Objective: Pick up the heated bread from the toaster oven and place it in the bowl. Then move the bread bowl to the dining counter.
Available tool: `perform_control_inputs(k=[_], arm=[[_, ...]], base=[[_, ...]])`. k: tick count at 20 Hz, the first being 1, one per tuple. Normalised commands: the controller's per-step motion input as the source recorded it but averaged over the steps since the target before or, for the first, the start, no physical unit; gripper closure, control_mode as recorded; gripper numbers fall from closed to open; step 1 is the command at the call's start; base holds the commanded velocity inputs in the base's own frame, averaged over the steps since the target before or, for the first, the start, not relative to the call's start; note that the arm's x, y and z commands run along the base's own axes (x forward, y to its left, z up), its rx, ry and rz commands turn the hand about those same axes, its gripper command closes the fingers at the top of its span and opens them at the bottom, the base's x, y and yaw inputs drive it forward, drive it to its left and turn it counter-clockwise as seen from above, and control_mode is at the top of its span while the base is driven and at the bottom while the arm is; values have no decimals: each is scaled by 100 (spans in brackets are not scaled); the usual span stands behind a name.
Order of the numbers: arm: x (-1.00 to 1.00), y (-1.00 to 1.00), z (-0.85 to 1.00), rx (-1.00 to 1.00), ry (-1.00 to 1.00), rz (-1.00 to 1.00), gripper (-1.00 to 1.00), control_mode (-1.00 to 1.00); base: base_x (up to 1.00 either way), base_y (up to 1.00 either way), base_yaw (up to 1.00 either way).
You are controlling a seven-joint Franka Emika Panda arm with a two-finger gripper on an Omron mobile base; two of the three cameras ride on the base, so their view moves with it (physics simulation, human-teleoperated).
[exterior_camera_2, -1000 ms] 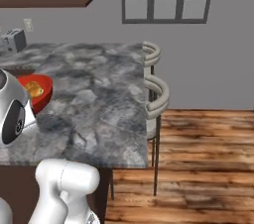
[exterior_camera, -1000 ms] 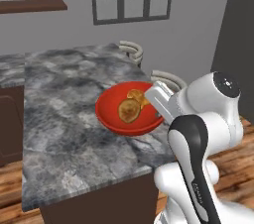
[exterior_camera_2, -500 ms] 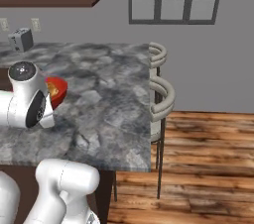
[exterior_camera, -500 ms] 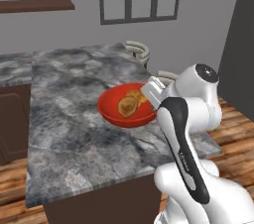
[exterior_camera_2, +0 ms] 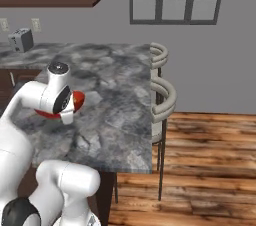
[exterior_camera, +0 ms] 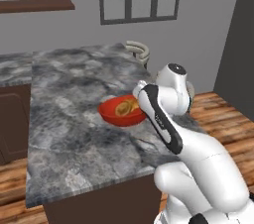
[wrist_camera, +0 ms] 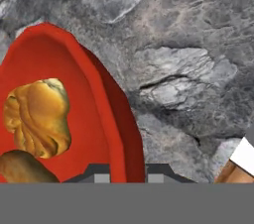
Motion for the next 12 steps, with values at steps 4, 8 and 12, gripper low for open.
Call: perform_control_inputs(k=[4, 8, 12], arm=[[100, 8, -53, -4, -11, -7, 100, -100], [100, 8, -69, 0, -4, -6, 100, -100], [100, 6, -65, 0, 0, -7, 100, -100]], base=[[0, 0, 0], [0, 0, 0], [0, 0, 0]])
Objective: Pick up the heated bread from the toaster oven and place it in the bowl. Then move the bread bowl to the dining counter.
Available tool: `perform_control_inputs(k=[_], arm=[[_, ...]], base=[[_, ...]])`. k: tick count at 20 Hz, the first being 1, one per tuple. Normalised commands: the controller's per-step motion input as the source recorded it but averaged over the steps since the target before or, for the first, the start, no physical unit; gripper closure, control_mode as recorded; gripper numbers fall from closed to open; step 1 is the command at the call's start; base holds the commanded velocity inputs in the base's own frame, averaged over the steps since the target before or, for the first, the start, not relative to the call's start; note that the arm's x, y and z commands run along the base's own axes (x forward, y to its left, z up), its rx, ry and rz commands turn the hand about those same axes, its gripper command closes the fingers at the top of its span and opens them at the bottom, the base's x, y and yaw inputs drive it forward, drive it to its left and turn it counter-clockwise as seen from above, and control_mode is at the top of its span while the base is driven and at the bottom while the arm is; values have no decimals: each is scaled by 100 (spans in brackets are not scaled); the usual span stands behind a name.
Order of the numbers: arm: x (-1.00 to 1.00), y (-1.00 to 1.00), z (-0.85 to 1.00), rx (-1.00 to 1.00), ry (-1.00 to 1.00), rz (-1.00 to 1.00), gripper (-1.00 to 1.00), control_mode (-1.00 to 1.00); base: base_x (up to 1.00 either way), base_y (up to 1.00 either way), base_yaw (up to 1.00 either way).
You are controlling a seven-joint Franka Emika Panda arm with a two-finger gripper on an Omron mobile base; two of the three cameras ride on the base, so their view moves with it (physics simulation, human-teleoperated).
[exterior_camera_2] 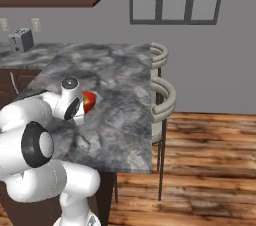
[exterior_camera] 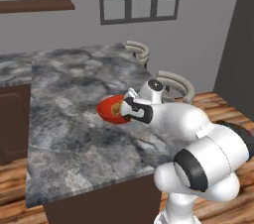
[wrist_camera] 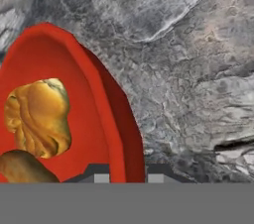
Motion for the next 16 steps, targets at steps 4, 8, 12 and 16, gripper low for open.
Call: perform_control_inputs(k=[4, 8, 12, 16], arm=[[69, 1, -35, 0, -3, -6, -100, -100], [-1, 1, 18, 0, 0, -10, -100, -100], [-73, 0, 71, 0, -6, -8, -100, -100], [-100, 0, 92, 0, -14, -6, -100, -100]], base=[[0, 0, 0], [0, 0, 0], [0, 0, 0], [0, 0, 0]])
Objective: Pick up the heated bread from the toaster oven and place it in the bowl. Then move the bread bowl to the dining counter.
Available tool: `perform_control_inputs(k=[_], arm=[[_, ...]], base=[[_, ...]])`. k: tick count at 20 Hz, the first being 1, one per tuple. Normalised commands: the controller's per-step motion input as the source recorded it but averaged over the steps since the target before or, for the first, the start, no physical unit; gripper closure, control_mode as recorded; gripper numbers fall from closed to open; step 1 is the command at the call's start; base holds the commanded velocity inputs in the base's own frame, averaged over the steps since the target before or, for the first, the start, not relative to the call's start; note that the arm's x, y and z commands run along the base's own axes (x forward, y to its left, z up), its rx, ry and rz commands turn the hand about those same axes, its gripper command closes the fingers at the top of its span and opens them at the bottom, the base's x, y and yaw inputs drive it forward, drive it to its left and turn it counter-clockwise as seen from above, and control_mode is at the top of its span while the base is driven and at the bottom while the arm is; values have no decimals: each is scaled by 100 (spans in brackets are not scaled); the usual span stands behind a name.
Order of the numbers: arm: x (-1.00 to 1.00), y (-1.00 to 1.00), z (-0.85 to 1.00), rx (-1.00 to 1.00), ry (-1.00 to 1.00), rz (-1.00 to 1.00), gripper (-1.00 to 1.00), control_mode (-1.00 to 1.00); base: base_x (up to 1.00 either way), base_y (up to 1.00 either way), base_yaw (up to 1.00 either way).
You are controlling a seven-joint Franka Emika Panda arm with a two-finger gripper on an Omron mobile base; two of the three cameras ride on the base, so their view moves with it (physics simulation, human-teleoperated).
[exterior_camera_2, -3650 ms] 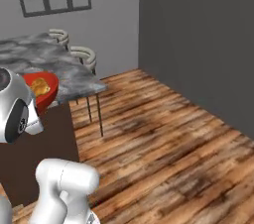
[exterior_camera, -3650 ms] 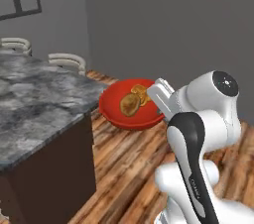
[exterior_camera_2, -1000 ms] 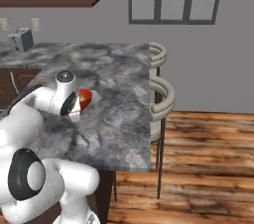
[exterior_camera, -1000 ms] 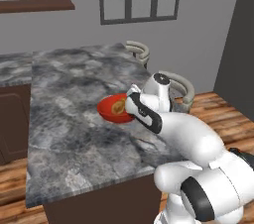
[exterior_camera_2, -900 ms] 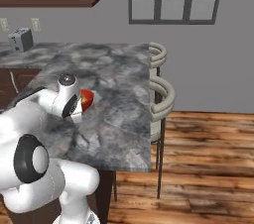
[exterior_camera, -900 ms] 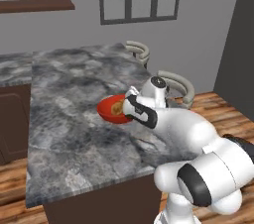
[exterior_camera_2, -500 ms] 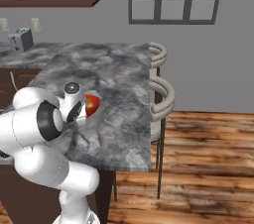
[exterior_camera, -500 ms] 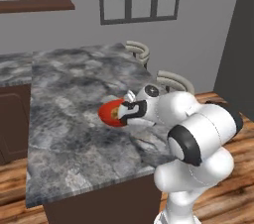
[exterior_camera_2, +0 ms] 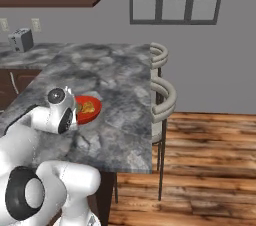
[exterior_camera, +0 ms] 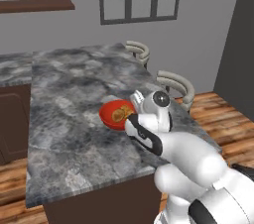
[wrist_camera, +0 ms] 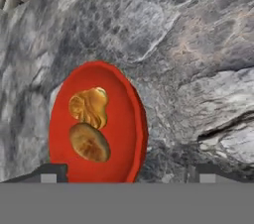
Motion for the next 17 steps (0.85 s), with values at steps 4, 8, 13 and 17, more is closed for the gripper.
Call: perform_control_inputs(k=[4, 8, 13, 17], arm=[[-100, 0, 99, 0, -25, -3, -100, -100], [-100, 0, 67, 0, -39, 0, -100, -100], [-100, -3, 17, -11, -65, 0, -100, -100], [-56, 5, 0, -3, -31, -7, -100, -100]], base=[[0, 0, 0], [0, 0, 0], [0, 0, 0], [0, 0, 0]])
